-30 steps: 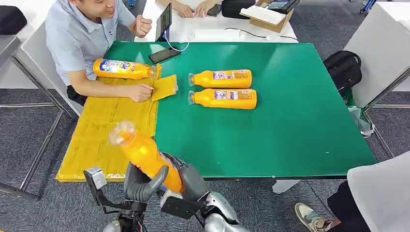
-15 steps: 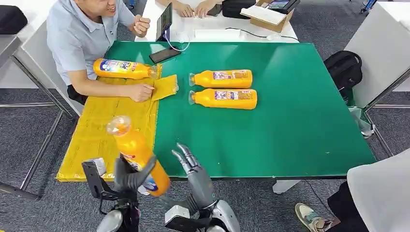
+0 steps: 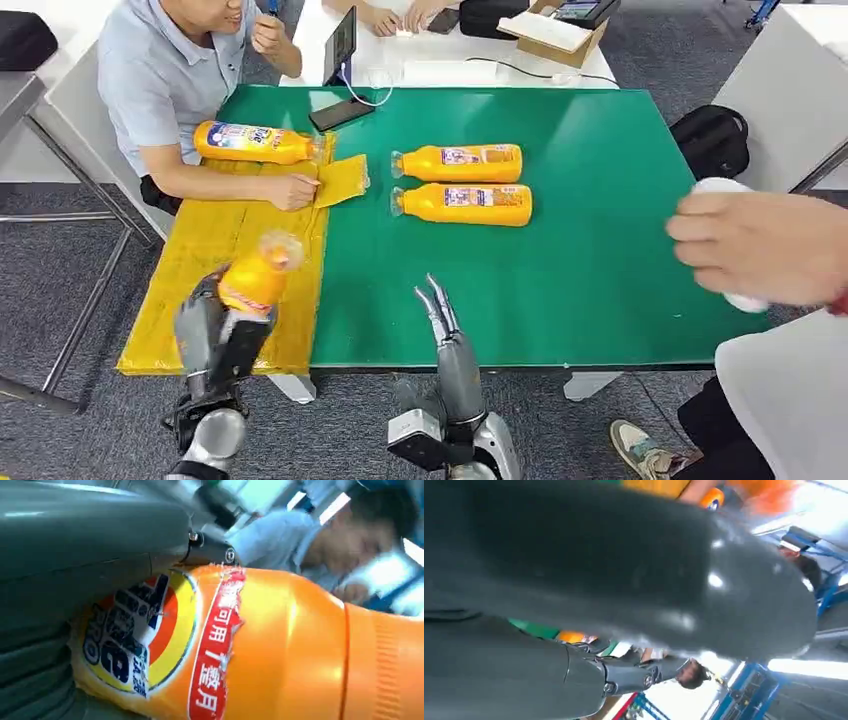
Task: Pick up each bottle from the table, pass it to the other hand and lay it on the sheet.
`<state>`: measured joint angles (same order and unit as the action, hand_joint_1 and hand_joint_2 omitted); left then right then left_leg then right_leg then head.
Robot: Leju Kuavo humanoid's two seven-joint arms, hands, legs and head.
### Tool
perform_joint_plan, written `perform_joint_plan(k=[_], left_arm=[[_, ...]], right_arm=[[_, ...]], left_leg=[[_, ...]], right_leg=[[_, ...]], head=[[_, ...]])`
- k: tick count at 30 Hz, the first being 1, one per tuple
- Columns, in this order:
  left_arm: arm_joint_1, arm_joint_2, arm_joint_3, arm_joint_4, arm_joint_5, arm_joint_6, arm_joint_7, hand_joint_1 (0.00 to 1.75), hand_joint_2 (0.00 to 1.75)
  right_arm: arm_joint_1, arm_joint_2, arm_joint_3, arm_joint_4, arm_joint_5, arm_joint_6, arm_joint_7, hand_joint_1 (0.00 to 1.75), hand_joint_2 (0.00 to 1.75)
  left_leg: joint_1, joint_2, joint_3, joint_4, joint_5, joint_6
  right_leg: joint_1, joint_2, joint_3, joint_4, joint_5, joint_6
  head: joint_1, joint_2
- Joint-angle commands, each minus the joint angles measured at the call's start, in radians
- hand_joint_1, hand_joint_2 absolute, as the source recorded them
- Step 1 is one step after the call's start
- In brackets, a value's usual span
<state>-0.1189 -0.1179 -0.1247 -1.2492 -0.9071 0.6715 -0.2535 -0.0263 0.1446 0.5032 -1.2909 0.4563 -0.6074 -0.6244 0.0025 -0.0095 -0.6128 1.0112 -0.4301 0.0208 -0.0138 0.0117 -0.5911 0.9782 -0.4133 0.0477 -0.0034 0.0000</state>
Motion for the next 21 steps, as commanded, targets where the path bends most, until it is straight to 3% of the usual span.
perform_joint_plan(k=[1, 4, 9, 10, 12, 13, 14, 15, 21], left_arm=[[-0.313, 0.094, -0.1, 0.574, -0.287, -0.134, 0.172, 1.75, 1.75], [-0.39, 0.092, -0.148, 0.719, -0.35, -0.243, 0.196, 1.75, 1.75], [-0.437, 0.098, -0.168, 0.819, -0.372, -0.293, 0.201, 1.75, 1.75], [-0.445, 0.098, -0.171, 0.831, -0.376, -0.304, 0.2, 1.57, 1.75], [-0.463, 0.095, -0.158, 0.863, -0.348, -0.389, 0.186, 1.54, 1.75], [-0.473, 0.093, -0.128, 0.875, -0.304, -0.482, 0.182, 0.54, 1.75], [-0.472, 0.093, -0.115, 0.87, -0.28, -0.519, 0.165, 0.4, 1.75], [-0.47, 0.092, -0.087, 0.859, -0.234, -0.556, 0.124, 0.0, 1.75], [-0.414, 0.048, 0.013, 0.709, 0.055, -0.656, -0.033, 0.0, 1.75]], right_arm=[[-0.05, 0.031, 0.009, 0.054, -0.038, 0.105, -0.019, 0.0, 0.0], [-0.056, 0.042, 0.03, 0.083, -0.056, 0.142, -0.021, 0.0, 0.0], [-0.054, 0.051, 0.043, 0.146, -0.073, 0.154, -0.052, 0.0, 0.0], [-0.053, 0.053, 0.046, 0.154, -0.075, 0.155, -0.055, 0.0, 0.0], [-0.05, 0.055, 0.044, 0.172, -0.088, 0.153, -0.064, 0.0, 0.0], [-0.05, 0.055, 0.043, 0.18, -0.097, 0.161, -0.061, 0.0, 0.0], [-0.05, 0.055, 0.04, 0.186, -0.103, 0.165, -0.059, 0.0, 0.0], [-0.05, 0.057, 0.035, 0.198, -0.117, 0.174, -0.06, 0.0, 0.0], [-0.057, 0.064, 0.038, 0.227, -0.141, 0.181, -0.074, 0.0, 0.0]], left_leg=[[0.0, -0.003, 0.004, -0.002, 0.001, -0.002], [0.0, -0.003, 0.005, -0.002, 0.002, -0.002], [0.0, 0.0, 0.006, -0.002, 0.002, -0.002], [0.0, 0.0, 0.006, -0.002, 0.002, -0.002], [0.001, -0.001, 0.009, -0.002, 0.002, -0.002], [0.0, -0.001, 0.01, -0.003, 0.002, -0.003], [0.0, -0.003, 0.011, -0.002, 0.002, -0.002], [0.0, -0.003, 0.012, -0.003, 0.002, -0.003], [0.0, -0.006, 0.017, -0.003, 0.002, -0.004]], right_leg=[[0.001, -0.005, 0.005, -0.001, -0.001, -0.003], [0.001, -0.004, 0.005, -0.001, -0.001, -0.002], [0.001, -0.001, 0.007, -0.001, 0.0, -0.002], [0.0, 0.0, 0.007, 0.0, 0.0, -0.002], [0.001, -0.001, 0.01, -0.001, 0.0, -0.002], [0.001, -0.001, 0.011, -0.001, 0.0, -0.003], [0.0, -0.001, 0.012, 0.0, 0.0, -0.002], [0.001, -0.002, 0.014, -0.001, 0.0, -0.003], [0.0, -0.004, 0.018, -0.001, 0.0, -0.004]], head=[[0.0, 0.0], [0.0, 0.0], [0.0, 0.0], [-0.001, 0.0], [0.0, 0.0], [0.0, 0.0], [0.0, 0.0], [0.0, 0.0], [0.0, 0.0]])
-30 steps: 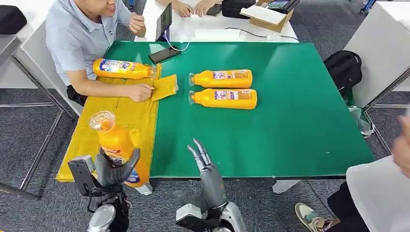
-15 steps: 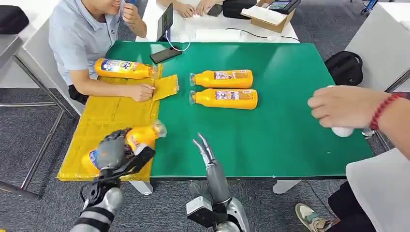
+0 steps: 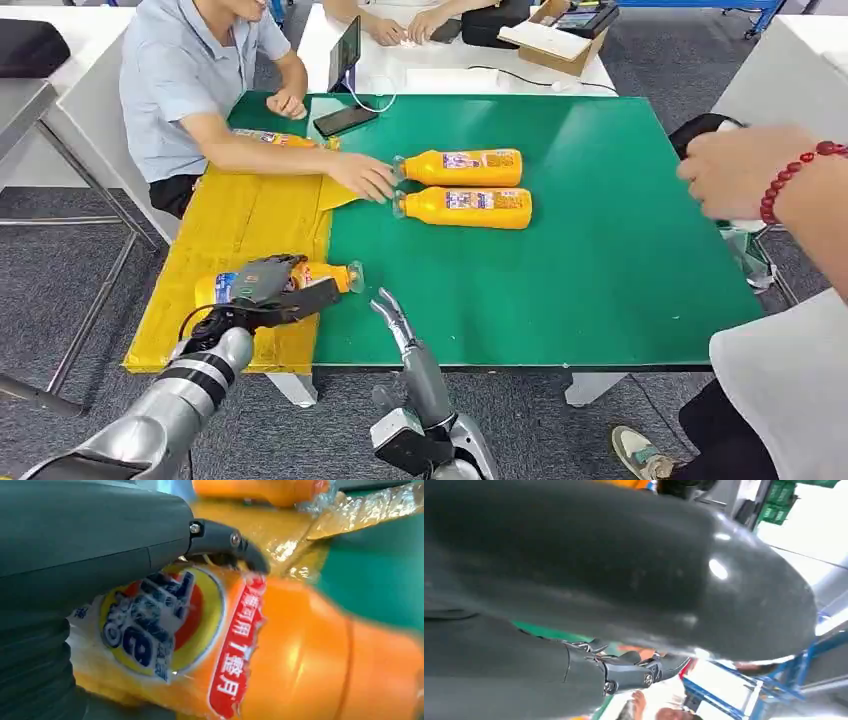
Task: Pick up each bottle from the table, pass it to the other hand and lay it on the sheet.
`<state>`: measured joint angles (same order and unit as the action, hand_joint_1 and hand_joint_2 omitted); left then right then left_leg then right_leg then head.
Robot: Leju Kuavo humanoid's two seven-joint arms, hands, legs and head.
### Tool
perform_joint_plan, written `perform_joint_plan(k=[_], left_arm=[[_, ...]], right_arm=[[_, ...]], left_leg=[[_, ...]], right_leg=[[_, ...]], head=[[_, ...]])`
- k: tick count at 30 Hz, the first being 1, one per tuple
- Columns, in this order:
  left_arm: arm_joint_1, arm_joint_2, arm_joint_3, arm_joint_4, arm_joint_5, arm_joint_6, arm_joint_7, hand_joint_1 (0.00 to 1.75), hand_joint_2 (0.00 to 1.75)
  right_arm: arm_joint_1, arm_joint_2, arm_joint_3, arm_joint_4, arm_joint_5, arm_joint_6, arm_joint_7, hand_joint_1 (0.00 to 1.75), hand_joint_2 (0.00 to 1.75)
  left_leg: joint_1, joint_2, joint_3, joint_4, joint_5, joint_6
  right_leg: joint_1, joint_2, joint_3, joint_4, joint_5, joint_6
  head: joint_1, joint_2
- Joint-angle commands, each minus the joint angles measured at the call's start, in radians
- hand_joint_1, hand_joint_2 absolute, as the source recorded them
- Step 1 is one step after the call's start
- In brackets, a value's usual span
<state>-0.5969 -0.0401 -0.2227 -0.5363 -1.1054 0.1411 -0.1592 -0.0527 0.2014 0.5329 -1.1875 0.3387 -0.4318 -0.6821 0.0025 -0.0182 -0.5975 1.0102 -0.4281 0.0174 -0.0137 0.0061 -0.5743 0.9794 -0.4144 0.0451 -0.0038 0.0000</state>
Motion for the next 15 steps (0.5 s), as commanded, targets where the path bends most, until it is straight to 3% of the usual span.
perform_joint_plan(k=[1, 3, 5, 10, 11, 13, 15], left_arm=[[0.088, -0.037, 0.131, -0.065, 0.353, -0.167, -0.193, 0.0, 1.75], [0.109, -0.044, 0.146, -0.113, 0.419, -0.201, -0.216, 0.0, 1.75], [0.163, -0.05, 0.153, -0.26, 0.648, -0.291, -0.251, 0.0, 1.75], [0.249, -0.101, 0.15, -0.507, 0.891, -0.146, -0.252, 0.0, 1.75], [0.295, -0.141, 0.172, -0.594, 1.078, -0.233, -0.251, 0.0, 1.75], [0.377, -0.156, 0.137, -0.716, 1.277, -0.315, -0.227, 0.0, 1.75], [0.484, -0.171, 0.092, -0.851, 1.385, -0.299, -0.245, 0.0, 1.75]], right_arm=[[-0.033, 0.004, 0.02, 0.117, -0.03, 0.0, -0.016, 0.0, 0.0], [-0.036, 0.003, 0.026, 0.118, -0.032, -0.001, -0.016, 0.0, 0.0], [-0.049, -0.012, 0.046, 0.129, -0.036, -0.014, -0.016, 0.0, 0.0], [-0.051, -0.033, 0.051, 0.131, -0.038, -0.046, -0.016, 0.0, 0.0], [-0.043, -0.037, 0.051, 0.121, -0.017, -0.091, -0.016, 0.0, 0.0], [-0.023, -0.03, 0.03, 0.094, -0.006, -0.107, -0.016, 0.0, 0.0], [-0.02, -0.04, 0.011, 0.078, 0.06, -0.168, -0.016, 0.0, 0.0]], left_leg=[[0.0, 0.003, 0.002, -0.003, 0.001, -0.001], [0.0, 0.002, 0.003, -0.002, 0.001, 0.0], [-0.001, 0.002, 0.003, -0.002, 0.001, -0.001], [0.001, 0.001, -0.002, 0.0, 0.0, 0.0], [0.0, 0.001, -0.005, 0.0, 0.001, 0.0], [0.001, 0.001, -0.008, 0.001, 0.0, 0.0], [0.0, 0.003, -0.007, 0.0, -0.001, 0.0]], right_leg=[[0.0, 0.001, 0.001, -0.002, 0.001, -0.001], [0.0, 0.001, 0.002, -0.002, 0.0, -0.001], [0.0, 0.002, 0.002, -0.002, 0.0, -0.001], [0.001, 0.001, -0.002, -0.001, 0.0, -0.001], [0.0, -0.001, -0.005, 0.0, -0.001, 0.0], [0.001, 0.0, -0.007, -0.001, -0.001, 0.0], [0.0, 0.001, -0.008, -0.001, -0.001, 0.0]], head=[[0.0, 0.0], [0.0, 0.0], [0.0, 0.0], [0.0, 0.0], [0.0, 0.0], [0.0, 0.0], [0.0, 0.0]])
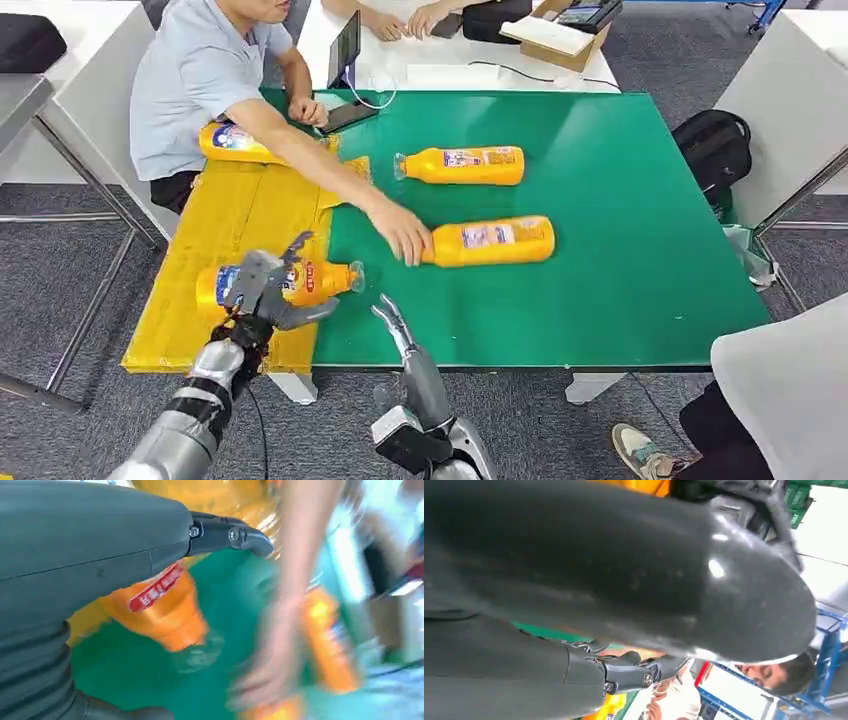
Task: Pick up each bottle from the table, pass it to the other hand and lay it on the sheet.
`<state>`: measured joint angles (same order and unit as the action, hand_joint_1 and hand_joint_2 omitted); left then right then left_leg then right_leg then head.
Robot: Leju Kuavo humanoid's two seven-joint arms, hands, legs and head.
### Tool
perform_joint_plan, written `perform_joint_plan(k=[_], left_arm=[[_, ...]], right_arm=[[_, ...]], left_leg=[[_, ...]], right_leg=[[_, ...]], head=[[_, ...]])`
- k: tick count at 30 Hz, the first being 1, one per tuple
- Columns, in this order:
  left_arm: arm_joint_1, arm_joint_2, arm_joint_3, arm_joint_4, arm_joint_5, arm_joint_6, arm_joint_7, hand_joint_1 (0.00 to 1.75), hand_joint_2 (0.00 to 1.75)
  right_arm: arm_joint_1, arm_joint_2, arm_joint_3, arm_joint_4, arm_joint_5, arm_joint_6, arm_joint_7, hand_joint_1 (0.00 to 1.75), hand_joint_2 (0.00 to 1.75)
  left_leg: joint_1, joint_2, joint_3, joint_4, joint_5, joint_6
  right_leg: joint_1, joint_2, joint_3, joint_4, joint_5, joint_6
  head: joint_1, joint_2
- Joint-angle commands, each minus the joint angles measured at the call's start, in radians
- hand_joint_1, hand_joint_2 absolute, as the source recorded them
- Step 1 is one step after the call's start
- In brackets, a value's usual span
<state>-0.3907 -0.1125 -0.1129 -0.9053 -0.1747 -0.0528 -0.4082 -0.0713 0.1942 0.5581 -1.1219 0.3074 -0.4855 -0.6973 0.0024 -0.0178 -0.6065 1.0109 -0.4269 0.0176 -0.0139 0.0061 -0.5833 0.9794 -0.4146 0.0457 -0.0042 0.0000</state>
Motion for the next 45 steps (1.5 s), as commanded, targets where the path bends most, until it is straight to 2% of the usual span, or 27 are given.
perform_joint_plan(k=[1, 2, 3, 4, 5, 6, 7, 9, 11, 17, 19, 21, 25, 29, 30, 32, 37, 42, 43, 44, 45], left_arm=[[0.314, -0.116, -0.02, -0.523, 0.502, -0.079, -0.002, 0.0, 1.75], [0.36, -0.135, -0.03, -0.58, 0.499, 0.014, -0.029, 0.0, 1.75], [0.373, -0.126, -0.05, -0.599, 0.504, 0.032, -0.03, 0.0, 1.75], [0.389, -0.147, -0.035, -0.616, 0.458, 0.148, -0.061, 0.0, 1.75], [0.394, -0.119, -0.071, -0.616, 0.347, 0.315, -0.132, 0.0, 1.75], [0.401, -0.097, -0.093, -0.617, 0.33, 0.365, -0.167, 0.0, 1.75], [0.424, -0.088, -0.097, -0.618, 0.259, 0.474, -0.202, 0.0, 1.75], [0.447, -0.076, -0.104, -0.619, 0.268, 0.497, -0.207, 0.0, 1.75], [0.456, -0.063, -0.136, -0.6, 0.227, 0.529, -0.224, 0.0, 1.75], [0.404, -0.056, -0.251, -0.523, 0.073, 0.668, -0.265, 0.0, 1.75], [0.392, -0.052, -0.273, -0.509, 0.073, 0.665, -0.265, 0.0, 1.75], [0.37, -0.05, -0.315, -0.478, 0.098, 0.654, -0.252, 0.0, 1.75], [0.36, -0.033, -0.353, -0.455, 0.116, 0.663, -0.241, 0.0, 1.75], [0.336, -0.037, -0.364, -0.423, 0.122, 0.641, -0.226, 0.0, 1.75], [0.333, -0.038, -0.366, -0.422, 0.12, 0.642, -0.225, 0.0, 1.75], [0.324, -0.038, -0.372, -0.41, 0.106, 0.644, -0.214, 0.0, 1.75], [0.308, -0.039, -0.381, -0.378, 0.089, 0.631, -0.177, 0.0, 1.75], [0.293, -0.042, -0.397, -0.365, 0.086, 0.612, -0.177, 0.0, 1.75], [0.286, -0.044, -0.4, -0.359, 0.086, 0.609, -0.176, 0.0, 1.75], [0.281, -0.045, -0.403, -0.353, 0.086, 0.606, -0.176, 0.0, 1.75], [0.277, -0.045, -0.405, -0.349, 0.087, 0.603, -0.176, 0.0, 1.75]], right_arm=[[-0.006, -0.043, -0.025, 0.019, 0.169, -0.205, 0.009, 0.0, 0.0], [0.013, -0.03, -0.12, 0.001, 0.311, -0.213, 0.01, 0.0, 0.0], [0.006, -0.042, -0.119, 0.008, 0.294, -0.213, 0.002, 0.0, 0.0], [0.03, 0.0, -0.273, -0.031, 0.507, -0.213, 0.01, 0.0, 0.0], [0.005, -0.002, -0.307, 0.007, 0.602, -0.213, 0.089, 0.0, 1.75], [-0.015, -0.027, -0.293, 0.029, 0.609, -0.213, 0.129, 0.0, 1.75], [-0.064, -0.084, -0.245, 0.117, 0.687, -0.186, 0.291, 0.0, 1.75], [-0.097, -0.124, -0.218, 0.172, 0.642, -0.194, 0.307, 0.0, 1.75], [-0.148, -0.163, -0.223, 0.267, 0.755, -0.213, 0.426, 0.0, 1.75], [-0.233, -0.164, -0.425, 0.367, 0.923, -0.213, 0.413, 0.0, 1.75], [-0.244, -0.158, -0.469, 0.375, 0.96, -0.213, 0.424, 0.0, 1.75], [-0.292, -0.154, -0.521, 0.463, 0.992, -0.213, 0.424, 0.0, 1.75], [-0.319, -0.154, -0.486, 0.527, 0.99, -0.213, 0.454, 0.0, 1.75], [-0.376, -0.152, -0.462, 0.606, 1.058, -0.213, 0.515, 0.0, 1.75], [-0.384, -0.151, -0.461, 0.614, 1.058, -0.213, 0.517, 0.0, 1.75], [-0.429, -0.139, -0.469, 0.703, 1.02, -0.21, 0.514, 0.0, 1.75], [-0.474, -0.14, -0.456, 0.774, 1.015, -0.09, 0.58, 0.0, 1.75], [-0.498, -0.148, -0.447, 0.804, 0.995, -0.016, 0.567, 0.0, 1.75], [-0.504, -0.148, -0.456, 0.813, 0.979, 0.008, 0.562, 0.35, 1.75], [-0.509, -0.148, -0.457, 0.823, 0.972, 0.043, 0.558, 1.38, 1.75], [-0.511, -0.147, -0.464, 0.826, 0.96, 0.061, 0.555, 1.54, 1.75]], left_leg=[[0.0, 0.002, 0.003, -0.001, -0.003, 0.0], [0.0, 0.002, 0.0, -0.001, -0.002, 0.0], [-0.001, 0.002, -0.001, 0.0, -0.002, 0.0], [0.0, 0.004, 0.001, 0.0, -0.004, 0.0], [0.0, 0.003, -0.001, 0.0, -0.003, 0.0], [0.0, 0.003, -0.001, 0.0, -0.004, 0.0], [0.0, 0.002, -0.003, 0.0, -0.004, 0.0], [0.0, 0.005, -0.002, -0.002, -0.003, 0.0], [0.0, 0.005, -0.001, -0.002, -0.003, 0.001], [-0.002, 0.001, -0.006, -0.001, -0.001, 0.002], [-0.001, 0.0, -0.006, 0.0, -0.001, 0.002], [-0.002, 0.0, -0.006, -0.001, -0.001, 0.002], [-0.001, 0.002, -0.005, -0.001, -0.002, 0.002], [-0.001, 0.004, -0.002, -0.001, -0.003, 0.001], [-0.001, 0.004, -0.006, 0.0, -0.002, 0.002], [-0.001, 0.005, -0.004, 0.0, -0.003, 0.001], [-0.001, 0.004, -0.003, 0.0, -0.002, 0.001], [-0.001, 0.002, -0.003, 0.0, -0.002, 0.001], [-0.001, 0.002, -0.002, 0.0, -0.002, 0.001], [-0.001, 0.002, -0.003, 0.0, -0.001, 0.002], [-0.001, 0.002, -0.002, 0.0, -0.001, 0.001]], right_leg=[[0.0, 0.001, 0.003, -0.001, -0.002, -0.001], [0.0, 0.001, 0.001, -0.001, -0.001, -0.001], [0.0, 0.001, 0.0, -0.001, -0.001, 0.0], [0.0, 0.002, 0.001, -0.001, -0.002, -0.001], [0.0, 0.0, -0.002, -0.001, -0.002, -0.001], [0.0, -0.001, 0.0, 0.0, -0.003, -0.001], [0.0, -0.001, -0.003, -0.001, -0.002, -0.001], [0.0, 0.001, -0.003, -0.003, -0.001, -0.001], [0.0, 0.002, -0.001, -0.004, 0.0, -0.001], [-0.001, -0.002, -0.005, -0.002, 0.0, 0.0], [-0.001, -0.003, -0.005, -0.002, 0.0, 0.001], [-0.002, -0.002, -0.005, -0.002, 0.001, 0.001], [-0.001, 0.0, -0.005, -0.002, 0.001, 0.001], [-0.001, 0.001, -0.002, -0.002, 0.0, 0.0], [-0.001, 0.002, -0.006, -0.001, 0.001, 0.001], [-0.001, 0.002, -0.005, -0.001, 0.0, 0.0], [0.0, 0.001, -0.003, -0.002, 0.001, 0.0], [-0.001, -0.001, -0.003, -0.002, 0.001, 0.001], [0.0, -0.001, -0.002, -0.002, 0.001, 0.0], [0.0, -0.001, -0.003, -0.002, 0.001, 0.001], [0.0, -0.002, -0.002, -0.002, 0.001, 0.0]], head=[[0.001, 0.0], [0.0, 0.0], [0.0, 0.0], [0.001, 0.0], [0.0, 0.0], [0.001, 0.0], [0.0, 0.0], [0.0, 0.0], [0.0, 0.0], [0.0, 0.0], [0.0, 0.0], [0.0, 0.0], [0.0, 0.0], [0.0, 0.0], [0.0, 0.0], [0.0, 0.0], [0.0, 0.0], [0.001, 0.0], [0.0, 0.0], [0.001, 0.0], [0.0, 0.0]])
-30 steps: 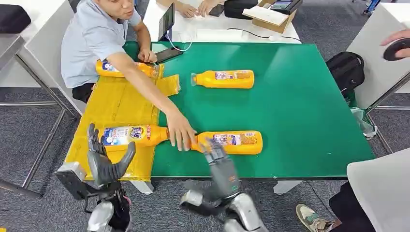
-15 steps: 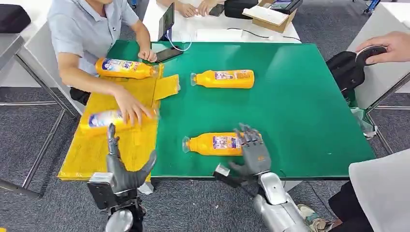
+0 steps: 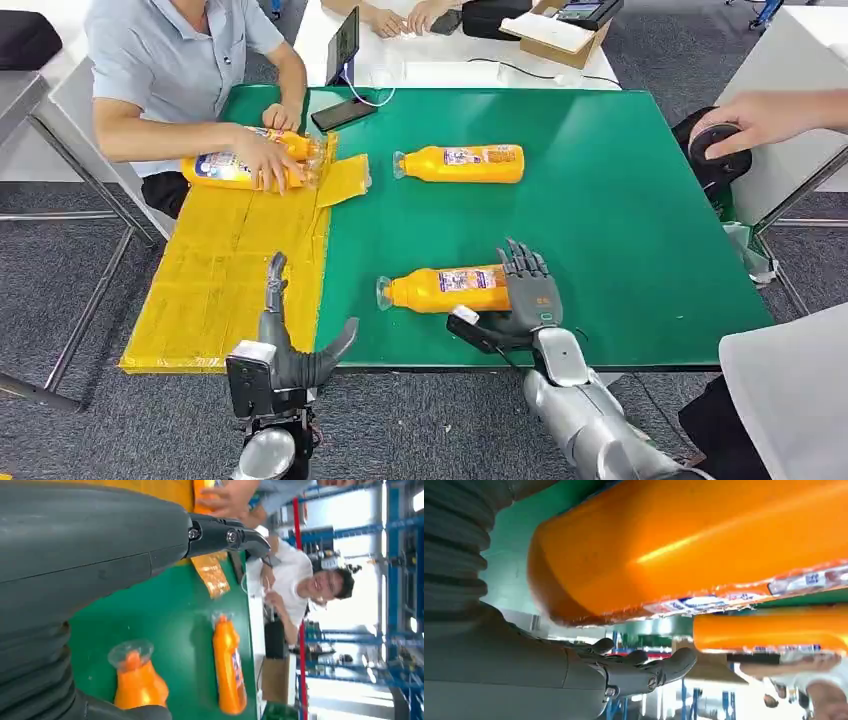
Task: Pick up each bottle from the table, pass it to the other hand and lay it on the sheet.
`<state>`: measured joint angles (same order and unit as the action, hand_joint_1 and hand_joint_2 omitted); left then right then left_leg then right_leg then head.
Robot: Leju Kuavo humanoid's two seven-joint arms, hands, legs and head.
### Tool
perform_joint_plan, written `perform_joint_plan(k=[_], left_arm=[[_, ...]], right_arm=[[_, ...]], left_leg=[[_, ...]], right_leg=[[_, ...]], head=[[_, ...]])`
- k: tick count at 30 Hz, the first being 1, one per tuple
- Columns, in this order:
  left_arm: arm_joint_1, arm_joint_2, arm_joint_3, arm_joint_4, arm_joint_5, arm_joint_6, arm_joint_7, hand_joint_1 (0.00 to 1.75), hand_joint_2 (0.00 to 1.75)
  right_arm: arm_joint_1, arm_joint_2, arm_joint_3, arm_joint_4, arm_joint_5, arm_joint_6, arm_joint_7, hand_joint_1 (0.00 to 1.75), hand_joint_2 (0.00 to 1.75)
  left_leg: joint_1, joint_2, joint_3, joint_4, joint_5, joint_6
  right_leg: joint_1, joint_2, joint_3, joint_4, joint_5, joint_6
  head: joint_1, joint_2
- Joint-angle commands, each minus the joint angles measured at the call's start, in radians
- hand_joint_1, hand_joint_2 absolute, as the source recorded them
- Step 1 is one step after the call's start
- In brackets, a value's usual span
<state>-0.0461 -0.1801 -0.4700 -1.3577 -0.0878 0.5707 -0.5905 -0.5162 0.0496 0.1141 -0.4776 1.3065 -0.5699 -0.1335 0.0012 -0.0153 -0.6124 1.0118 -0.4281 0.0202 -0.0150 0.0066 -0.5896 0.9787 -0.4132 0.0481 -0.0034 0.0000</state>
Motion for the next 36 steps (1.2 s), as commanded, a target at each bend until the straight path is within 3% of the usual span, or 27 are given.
perform_joint_plan(k=[1, 8, 13, 17, 19, 20, 22, 24, 30, 36], left_arm=[[-0.073, 0.022, -0.051, 0.111, 0.0, -0.025, 0.006, 0.0, 1.75], [-0.083, 0.023, -0.06, 0.127, 0.003, -0.039, 0.026, 0.0, 1.75], [-0.082, 0.025, -0.061, 0.127, -0.001, -0.041, 0.028, 0.0, 1.75], [-0.045, 0.034, -0.052, 0.09, -0.001, -0.044, 0.03, 0.0, 1.75], [-0.018, 0.032, -0.02, 0.075, 0.161, -0.171, 0.137, 0.0, 1.75], [0.008, 0.012, 0.05, 0.088, 0.489, -0.361, 0.441, 0.0, 1.75], [0.016, 0.036, 0.037, 0.106, 0.498, -0.353, 0.392, 0.0, 1.75], [0.011, 0.045, 0.015, 0.113, 0.39, -0.263, 0.255, 0.0, 1.75], [0.04, 0.067, -0.022, 0.047, 0.356, -0.226, 0.189, 0.0, 1.75], [0.06, 0.072, -0.047, -0.054, 0.281, -0.21, 0.053, 0.0, 1.75]], right_arm=[[-0.064, -0.003, -0.015, 0.184, -0.047, 0.156, -0.012, 1.61, 1.75], [-0.053, -0.006, -0.021, 0.205, -0.079, 0.279, -0.009, 1.75, 1.75], [-0.039, -0.003, -0.022, 0.199, -0.091, 0.289, -0.032, 1.75, 1.75], [0.002, 0.048, -0.124, 0.155, -0.273, 0.265, -0.202, 1.75, 1.75], [0.022, 0.081, -0.15, 0.122, -0.349, 0.223, -0.269, 1.69, 1.75], [0.043, 0.12, -0.23, 0.069, -0.506, 0.263, -0.372, 1.62, 1.75], [0.058, 0.146, -0.206, 0.032, -0.535, 0.259, -0.368, 1.64, 1.75], [0.099, 0.172, -0.198, -0.072, -0.659, 0.235, -0.453, 1.75, 1.75], [0.242, 0.175, -0.033, -0.42, -0.973, 0.178, -0.462, 1.71, 1.75], [0.279, 0.139, 0.159, -0.5, -1.009, 0.223, -0.434, 1.69, 1.75]], left_leg=[[0.0, -0.001, 0.004, -0.001, 0.0, -0.001], [0.001, -0.002, 0.009, -0.002, 0.0, -0.001], [0.001, -0.003, 0.013, -0.002, 0.0, -0.001], [0.001, -0.001, 0.014, -0.002, 0.0, -0.001], [0.002, 0.0, 0.015, -0.003, -0.001, -0.002], [0.002, 0.001, 0.016, -0.004, -0.001, -0.002], [0.002, 0.005, 0.017, -0.002, -0.003, -0.002], [0.001, 0.006, 0.017, -0.003, -0.003, -0.002], [0.001, 0.005, 0.011, -0.001, -0.002, -0.001], [0.001, 0.005, 0.004, 0.0, -0.003, -0.001]], right_leg=[[0.001, -0.002, 0.004, -0.001, 0.0, -0.002], [0.001, -0.003, 0.009, -0.002, 0.0, -0.001], [0.002, -0.004, 0.013, -0.003, -0.001, -0.002], [0.002, -0.002, 0.014, -0.003, -0.001, -0.002], [0.002, -0.001, 0.015, -0.004, -0.001, -0.002], [0.003, -0.001, 0.016, -0.004, 0.0, -0.003], [0.002, 0.004, 0.015, -0.003, 0.0, -0.002], [0.002, 0.004, 0.015, -0.003, 0.0, -0.003], [0.002, 0.004, 0.01, 0.0, -0.001, -0.002], [0.002, 0.004, 0.004, 0.001, -0.002, -0.002]], head=[[0.0, 0.0], [0.0, 0.0], [0.0, 0.0], [0.0, 0.0], [0.0, 0.0], [0.0, 0.0], [0.0, 0.0], [0.0, 0.0], [-0.001, 0.0], [0.0, 0.0]])
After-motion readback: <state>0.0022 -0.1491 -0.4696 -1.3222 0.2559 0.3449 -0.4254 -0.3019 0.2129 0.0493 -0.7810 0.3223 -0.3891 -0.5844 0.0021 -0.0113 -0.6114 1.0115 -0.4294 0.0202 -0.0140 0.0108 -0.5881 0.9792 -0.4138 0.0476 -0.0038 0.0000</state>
